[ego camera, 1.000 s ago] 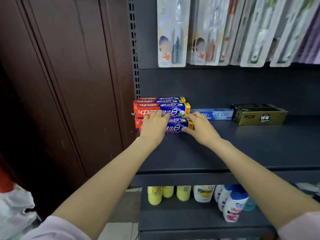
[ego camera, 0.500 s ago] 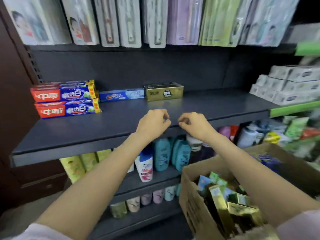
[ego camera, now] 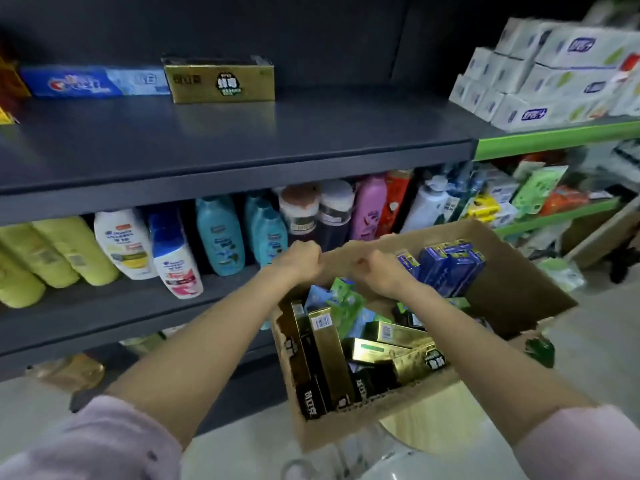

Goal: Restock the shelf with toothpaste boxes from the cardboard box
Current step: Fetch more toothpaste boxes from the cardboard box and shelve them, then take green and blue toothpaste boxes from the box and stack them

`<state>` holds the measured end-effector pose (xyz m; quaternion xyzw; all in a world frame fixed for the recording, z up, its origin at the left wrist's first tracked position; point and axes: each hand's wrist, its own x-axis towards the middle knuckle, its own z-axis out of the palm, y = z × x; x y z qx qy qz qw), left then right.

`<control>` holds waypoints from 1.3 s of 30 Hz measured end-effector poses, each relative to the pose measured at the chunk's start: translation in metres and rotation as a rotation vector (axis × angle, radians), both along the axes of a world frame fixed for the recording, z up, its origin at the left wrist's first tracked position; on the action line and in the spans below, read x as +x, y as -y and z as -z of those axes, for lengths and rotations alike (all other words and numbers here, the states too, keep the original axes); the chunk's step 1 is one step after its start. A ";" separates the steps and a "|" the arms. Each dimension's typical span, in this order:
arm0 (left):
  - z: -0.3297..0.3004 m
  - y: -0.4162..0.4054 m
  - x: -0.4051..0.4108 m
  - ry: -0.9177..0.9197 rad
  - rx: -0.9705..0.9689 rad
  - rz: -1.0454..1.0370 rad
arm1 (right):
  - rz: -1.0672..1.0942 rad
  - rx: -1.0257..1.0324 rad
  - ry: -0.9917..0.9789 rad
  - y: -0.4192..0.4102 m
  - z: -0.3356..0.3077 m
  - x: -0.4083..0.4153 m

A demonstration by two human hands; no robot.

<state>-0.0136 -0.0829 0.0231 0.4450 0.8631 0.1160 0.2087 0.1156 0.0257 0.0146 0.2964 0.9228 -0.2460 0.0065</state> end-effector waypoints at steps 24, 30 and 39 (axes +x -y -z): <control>0.050 -0.027 0.028 -0.028 0.097 -0.272 | 0.244 -0.511 -0.259 -0.053 0.079 0.008; 0.002 0.001 0.042 0.063 0.476 -0.415 | 0.158 -0.447 -0.487 -0.043 0.035 0.024; -0.085 0.018 0.067 0.003 0.881 -0.641 | -0.123 -0.355 -0.830 -0.021 -0.095 0.011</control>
